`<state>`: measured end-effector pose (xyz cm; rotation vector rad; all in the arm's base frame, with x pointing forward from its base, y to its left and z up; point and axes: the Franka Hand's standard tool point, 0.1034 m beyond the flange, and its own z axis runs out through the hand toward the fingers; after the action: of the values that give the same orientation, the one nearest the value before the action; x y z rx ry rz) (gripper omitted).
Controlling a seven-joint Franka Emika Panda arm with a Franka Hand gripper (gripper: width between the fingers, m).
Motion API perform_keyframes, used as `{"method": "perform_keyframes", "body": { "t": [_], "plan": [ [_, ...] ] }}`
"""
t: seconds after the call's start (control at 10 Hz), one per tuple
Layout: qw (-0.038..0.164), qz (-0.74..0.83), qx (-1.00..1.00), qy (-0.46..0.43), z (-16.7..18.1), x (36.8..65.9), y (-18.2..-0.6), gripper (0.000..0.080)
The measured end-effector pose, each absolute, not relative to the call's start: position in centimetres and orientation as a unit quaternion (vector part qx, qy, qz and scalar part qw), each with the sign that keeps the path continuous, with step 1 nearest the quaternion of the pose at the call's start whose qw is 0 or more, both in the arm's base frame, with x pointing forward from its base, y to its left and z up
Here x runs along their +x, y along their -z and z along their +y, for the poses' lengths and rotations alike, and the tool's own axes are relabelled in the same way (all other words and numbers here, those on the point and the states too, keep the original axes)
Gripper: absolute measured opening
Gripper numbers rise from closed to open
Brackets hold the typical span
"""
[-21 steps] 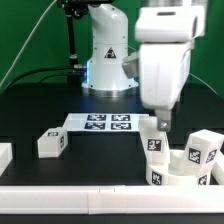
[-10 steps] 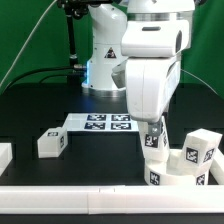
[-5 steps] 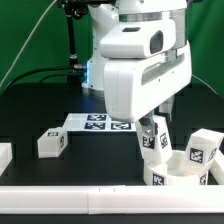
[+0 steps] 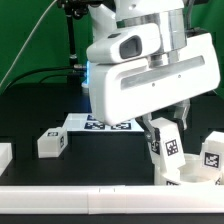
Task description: Assemble stool
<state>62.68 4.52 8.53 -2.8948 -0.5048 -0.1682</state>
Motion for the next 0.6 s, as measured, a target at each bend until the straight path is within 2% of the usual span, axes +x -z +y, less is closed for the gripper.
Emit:
{"method": "perform_keyframes", "body": {
  "t": [0.1,0.6],
  "plan": [
    [0.106,-0.120,-0.985,0.060,4.44,62.84,-8.54,0.0337],
    [0.112,0.034,-0.992,0.047,4.22,63.02,-8.61,0.0337]
  ]
}}
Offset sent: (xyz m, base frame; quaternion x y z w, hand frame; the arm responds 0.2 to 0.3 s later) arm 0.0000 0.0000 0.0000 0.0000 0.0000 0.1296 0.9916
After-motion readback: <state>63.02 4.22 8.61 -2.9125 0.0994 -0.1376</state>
